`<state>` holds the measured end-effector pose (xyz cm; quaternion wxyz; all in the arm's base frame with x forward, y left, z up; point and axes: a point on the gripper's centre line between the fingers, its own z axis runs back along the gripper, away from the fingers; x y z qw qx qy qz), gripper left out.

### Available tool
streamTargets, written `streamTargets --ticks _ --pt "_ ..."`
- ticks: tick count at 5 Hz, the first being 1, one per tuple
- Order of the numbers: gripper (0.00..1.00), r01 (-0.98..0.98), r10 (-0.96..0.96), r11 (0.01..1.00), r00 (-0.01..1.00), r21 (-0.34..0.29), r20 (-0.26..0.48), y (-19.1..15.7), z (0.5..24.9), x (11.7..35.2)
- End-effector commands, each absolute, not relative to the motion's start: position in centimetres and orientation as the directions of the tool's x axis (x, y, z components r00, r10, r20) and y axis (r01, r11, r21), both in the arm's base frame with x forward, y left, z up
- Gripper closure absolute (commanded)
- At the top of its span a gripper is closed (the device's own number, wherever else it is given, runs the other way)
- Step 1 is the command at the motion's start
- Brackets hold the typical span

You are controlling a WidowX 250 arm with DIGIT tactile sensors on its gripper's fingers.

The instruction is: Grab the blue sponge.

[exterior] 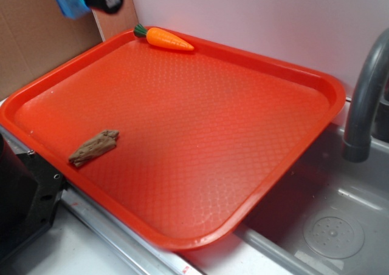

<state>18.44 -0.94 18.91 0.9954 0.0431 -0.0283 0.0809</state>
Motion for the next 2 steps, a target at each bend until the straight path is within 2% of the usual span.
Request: streamTargets --ticks 1,2 --pt "1.00 -0.246 0.246 0.969 0.968 -0.006 0.042 0.95 19.71 16.90" --pt "1.00 -0.240 0.238 0.971 0.969 0.019 0.064 0.72 19.40 16.93"
